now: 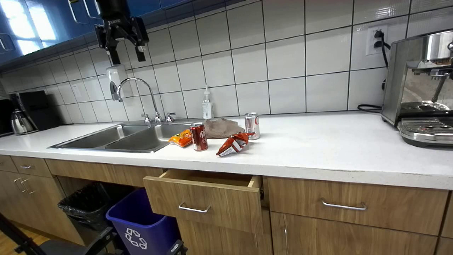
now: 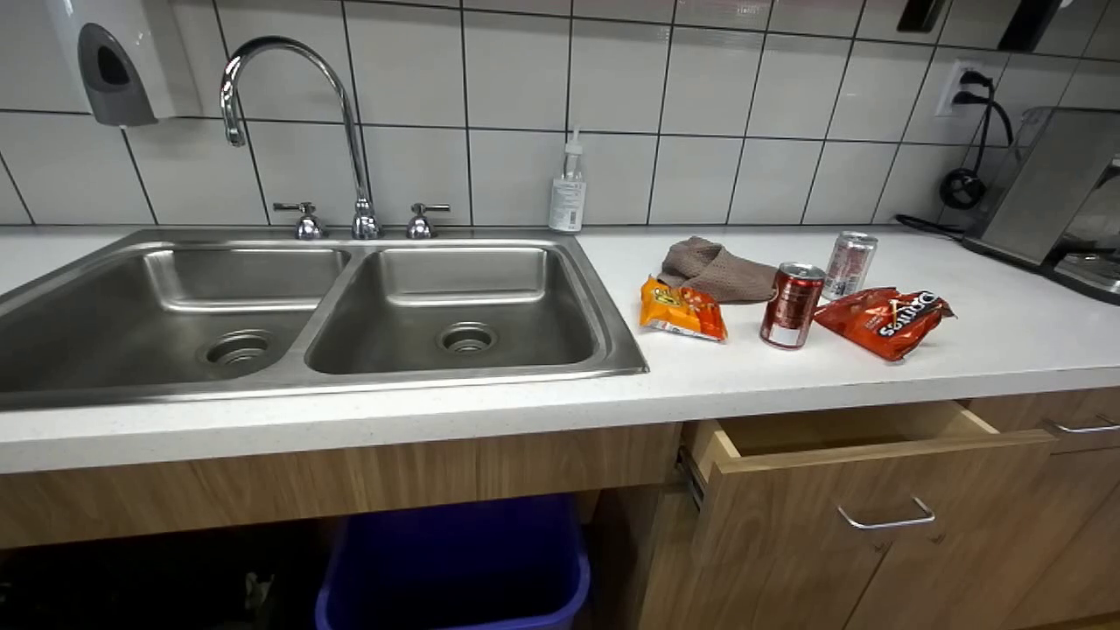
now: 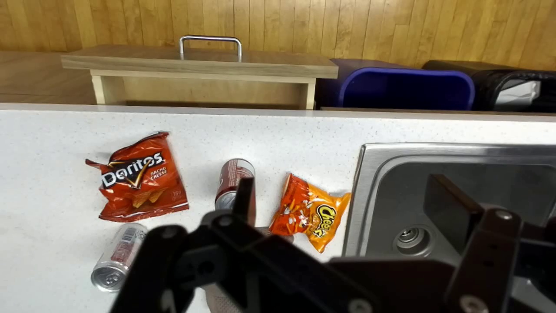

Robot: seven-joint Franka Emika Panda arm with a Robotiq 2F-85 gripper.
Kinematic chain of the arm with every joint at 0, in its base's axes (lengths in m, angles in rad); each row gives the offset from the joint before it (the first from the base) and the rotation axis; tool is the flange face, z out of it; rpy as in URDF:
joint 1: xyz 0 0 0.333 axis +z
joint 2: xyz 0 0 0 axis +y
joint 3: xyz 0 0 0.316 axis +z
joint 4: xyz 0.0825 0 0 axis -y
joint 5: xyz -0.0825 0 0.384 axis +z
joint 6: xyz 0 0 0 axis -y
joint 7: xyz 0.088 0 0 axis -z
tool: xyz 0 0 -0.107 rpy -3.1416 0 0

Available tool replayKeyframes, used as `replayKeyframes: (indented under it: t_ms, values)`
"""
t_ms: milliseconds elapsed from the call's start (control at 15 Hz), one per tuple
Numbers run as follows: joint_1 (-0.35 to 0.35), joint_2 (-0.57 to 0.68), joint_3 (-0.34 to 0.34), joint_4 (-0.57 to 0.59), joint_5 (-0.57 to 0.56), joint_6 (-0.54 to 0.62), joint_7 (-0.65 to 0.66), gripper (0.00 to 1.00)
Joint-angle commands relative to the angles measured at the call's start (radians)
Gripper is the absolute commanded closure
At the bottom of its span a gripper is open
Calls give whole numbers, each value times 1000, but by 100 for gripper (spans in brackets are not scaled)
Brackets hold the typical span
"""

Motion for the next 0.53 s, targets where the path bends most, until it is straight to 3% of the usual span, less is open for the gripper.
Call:
replayKeyframes:
  t_ms: [0, 467]
  values:
    - [1, 1, 0, 2, 0, -2, 1, 0]
    - [-4, 8, -3, -63, -16, 39, -16, 0]
